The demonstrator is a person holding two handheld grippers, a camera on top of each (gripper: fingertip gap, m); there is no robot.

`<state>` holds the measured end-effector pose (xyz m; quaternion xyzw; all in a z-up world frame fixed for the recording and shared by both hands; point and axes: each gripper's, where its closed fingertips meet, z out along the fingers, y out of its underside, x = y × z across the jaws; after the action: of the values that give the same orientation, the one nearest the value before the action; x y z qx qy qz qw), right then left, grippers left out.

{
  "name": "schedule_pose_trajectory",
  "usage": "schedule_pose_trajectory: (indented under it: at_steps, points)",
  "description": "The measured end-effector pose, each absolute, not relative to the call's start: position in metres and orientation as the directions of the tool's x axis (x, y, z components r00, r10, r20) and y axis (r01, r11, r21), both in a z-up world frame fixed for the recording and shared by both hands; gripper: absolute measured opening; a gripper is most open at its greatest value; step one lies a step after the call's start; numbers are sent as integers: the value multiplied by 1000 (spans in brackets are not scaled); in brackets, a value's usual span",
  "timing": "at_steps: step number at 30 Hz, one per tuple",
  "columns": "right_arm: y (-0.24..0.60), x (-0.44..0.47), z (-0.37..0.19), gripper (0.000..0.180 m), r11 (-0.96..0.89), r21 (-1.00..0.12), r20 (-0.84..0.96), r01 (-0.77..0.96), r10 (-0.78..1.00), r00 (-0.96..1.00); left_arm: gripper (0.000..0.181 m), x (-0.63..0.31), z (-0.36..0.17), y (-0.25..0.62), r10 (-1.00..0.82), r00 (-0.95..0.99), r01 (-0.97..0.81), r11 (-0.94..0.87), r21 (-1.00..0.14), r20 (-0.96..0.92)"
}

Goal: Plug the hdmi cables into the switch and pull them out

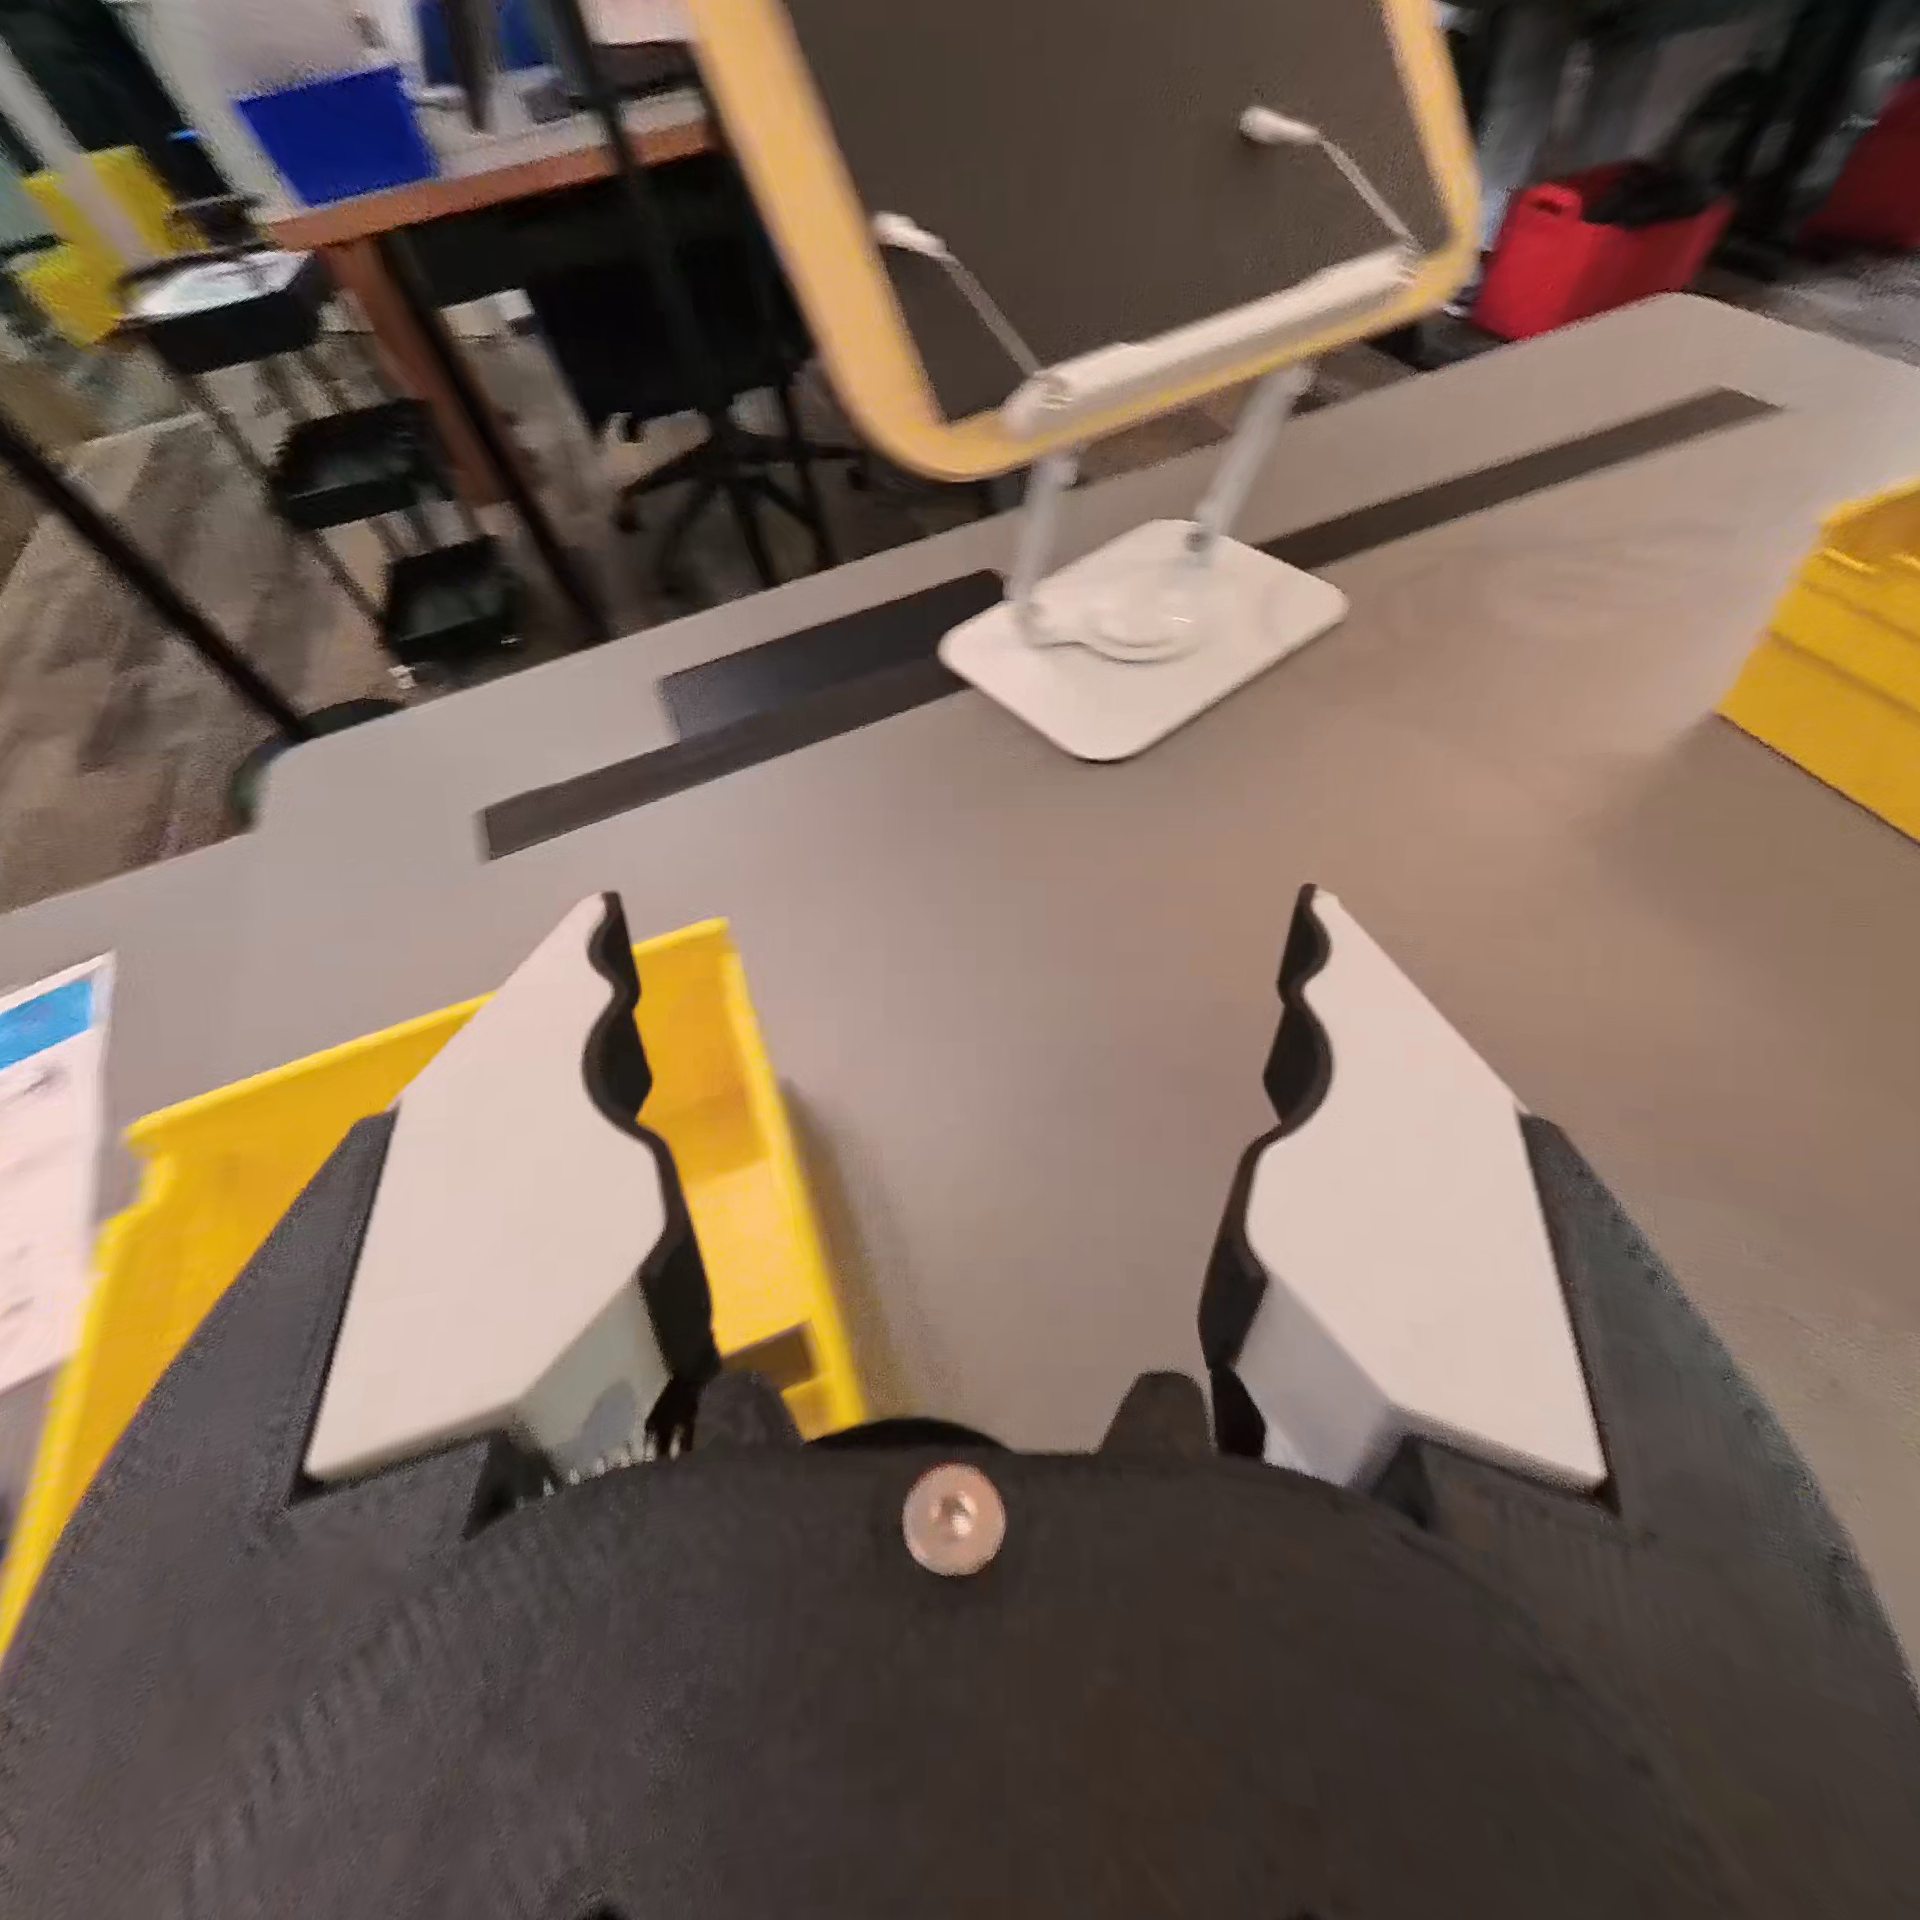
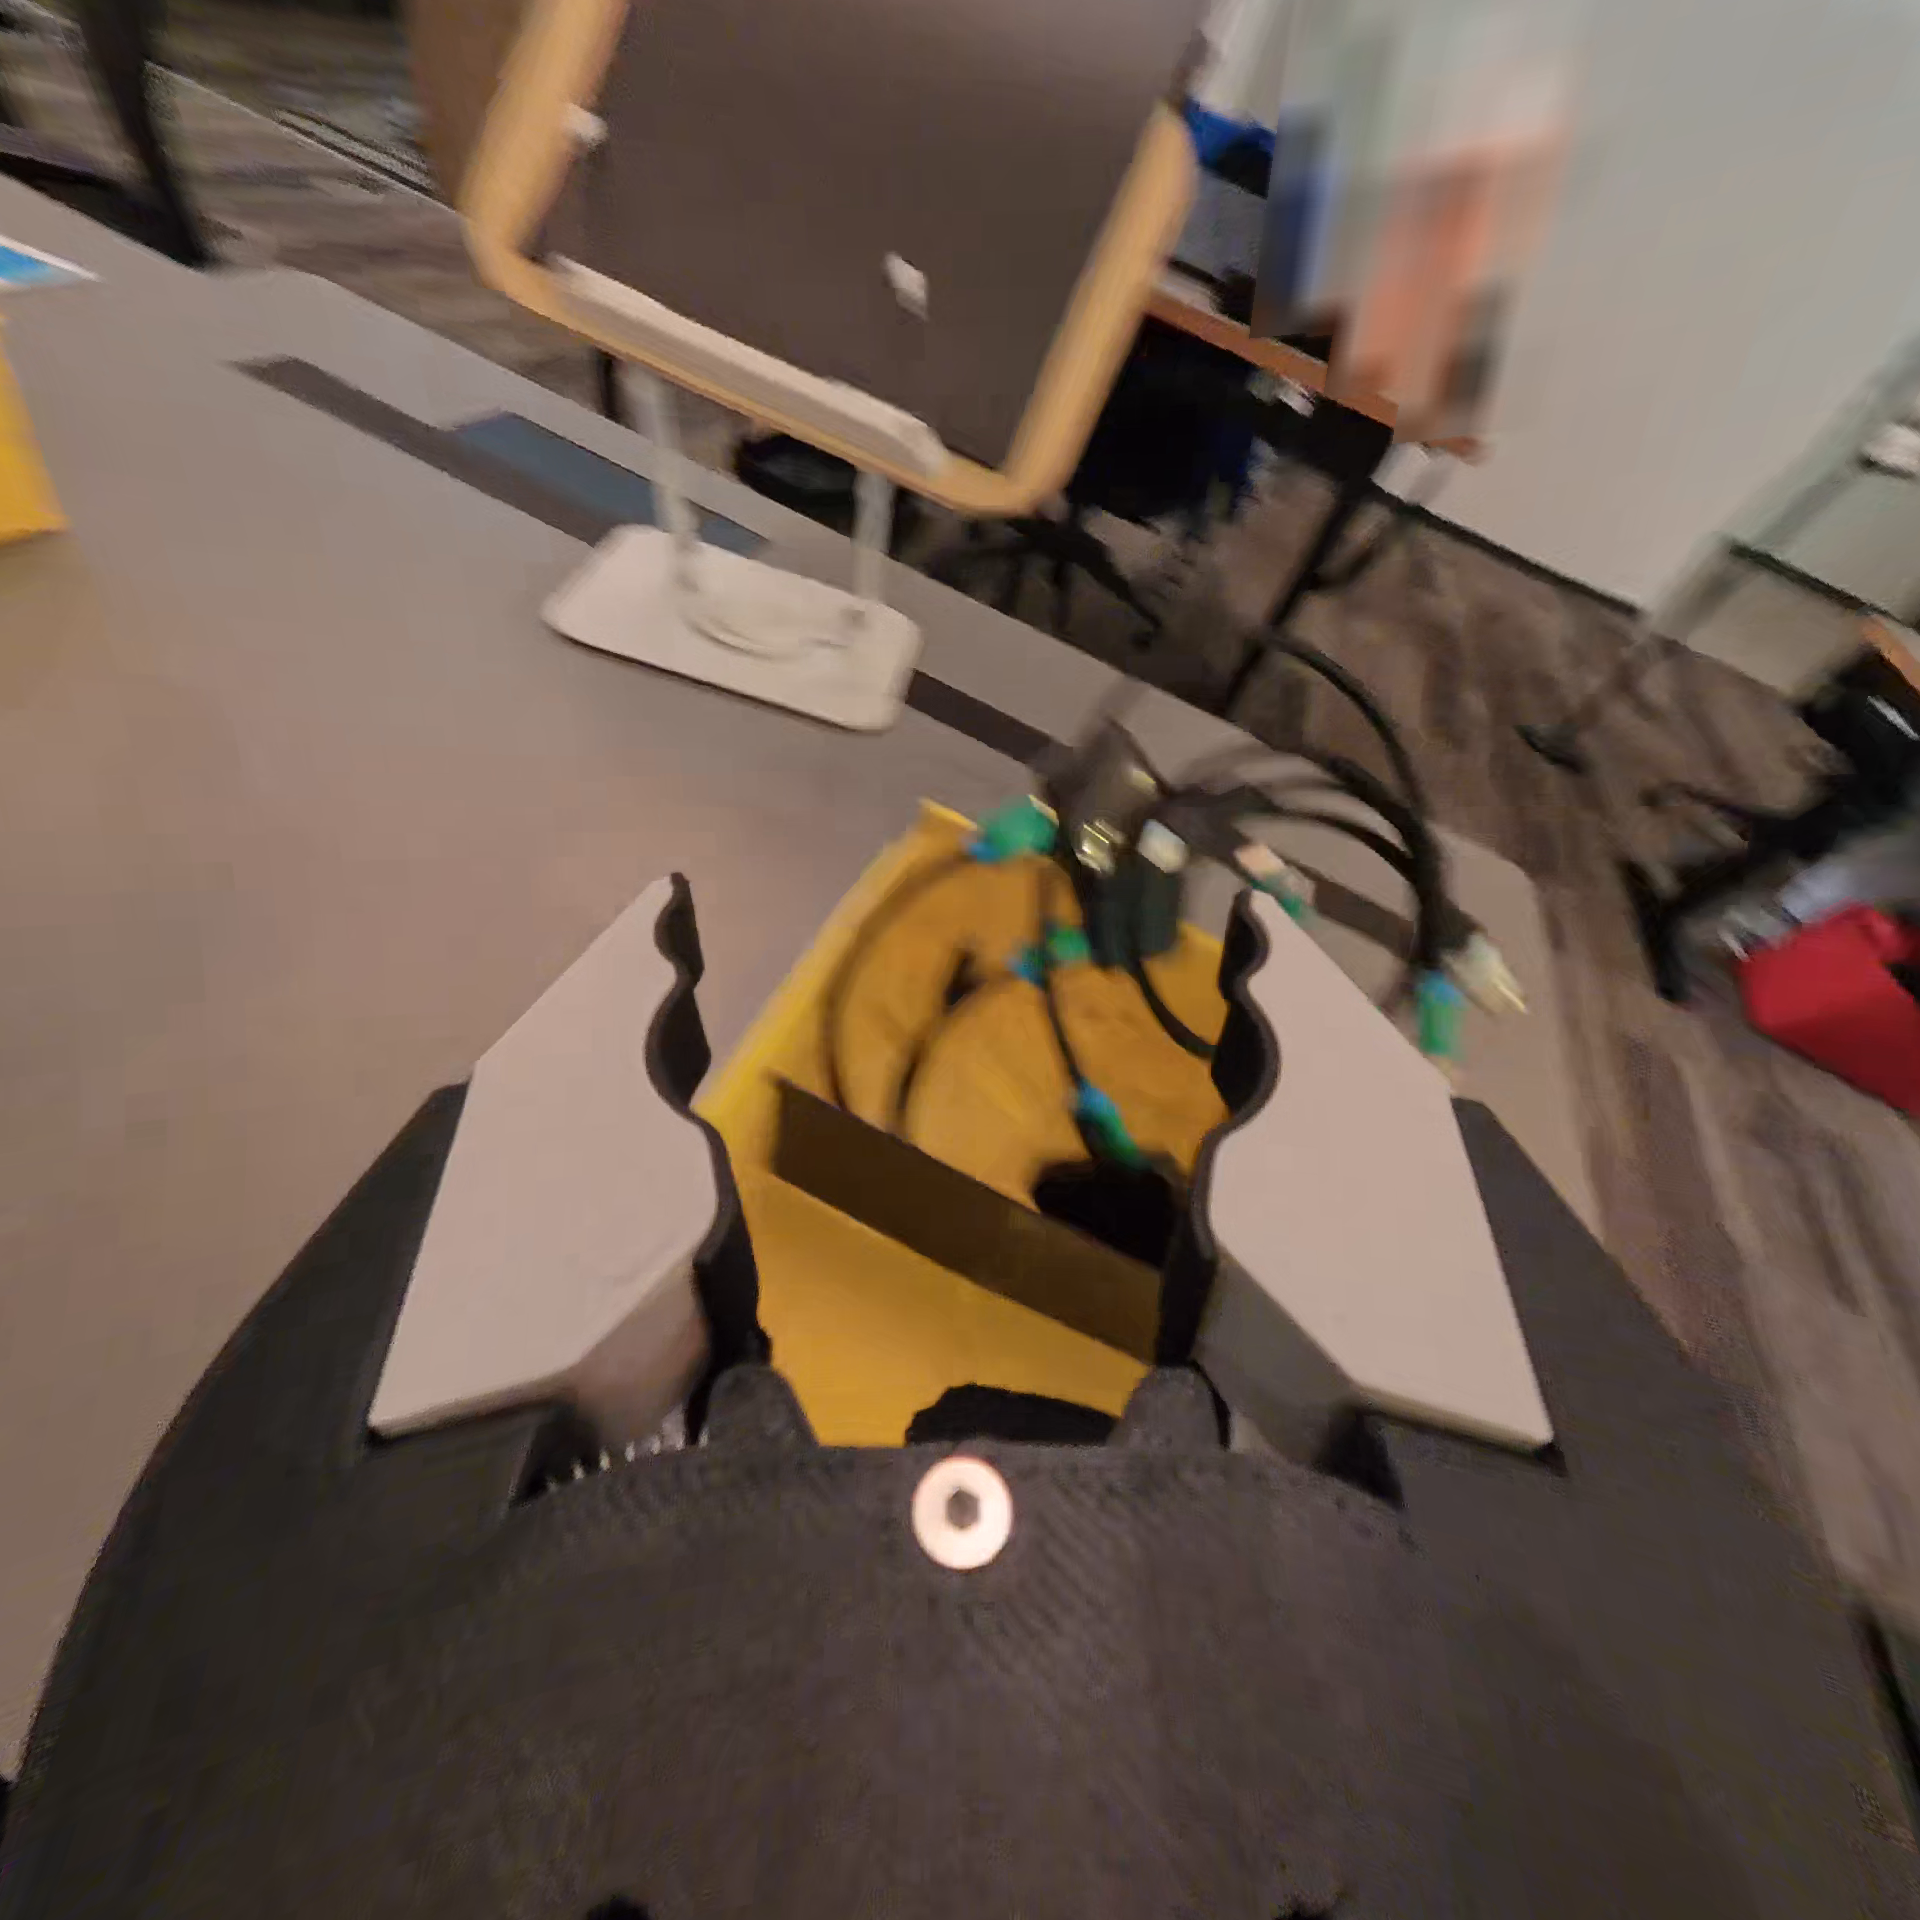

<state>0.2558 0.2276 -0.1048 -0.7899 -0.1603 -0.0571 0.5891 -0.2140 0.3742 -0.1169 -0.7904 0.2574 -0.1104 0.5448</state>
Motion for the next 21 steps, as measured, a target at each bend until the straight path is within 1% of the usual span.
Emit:
schedule_pose_trajectory:
  at_steps: [3,5,8,10,13,15,17,19,20,21]
  points:
    - [206,330,-125,104,-351,-900,254,257,56,966,121,-279,-98,375,-420,903,-225,-286,-931,-89]
    - [194,368,-138,106,-375,-904,226,206,-10,974,123,-326,-100,375,-339,934,-224,-316,-922,-111]
    - [179,414,-168,113,-446,-882,214,153,-90,973,139,-409,-119,376,-171,970,-230,-402,-886,-174]
    - [176,425,-183,114,-455,-884,169,108,-96,981,145,-453,-136,372,-88,986,-168,-453,-876,-144]
    - [179,430,-209,117,-491,-869,121,65,-84,989,147,-504,-164,363,9,992,-100,-512,-853,-122]
    - [183,424,-226,117,-530,-846,103,63,-46,994,149,-517,-185,358,-3,997,-65,-555,-830,-77]
    - [186,412,-247,113,-587,-806,83,78,19,996,145,-516,-211,354,-45,999,-22,-619,-785,8]
    - [186,403,-267,98,-639,-760,95,120,73,993,141,-516,-238,350,-80,997,-44,-679,-733,15]
    - [186,401,-273,89,-651,-747,107,136,84,991,135,-512,-249,349,-111,993,-59,-697,-714,26]
    - [187,395,-279,86,-654,-744,89,140,111,990,132,-508,-261,348,-132,990,-62,-718,-693,49]
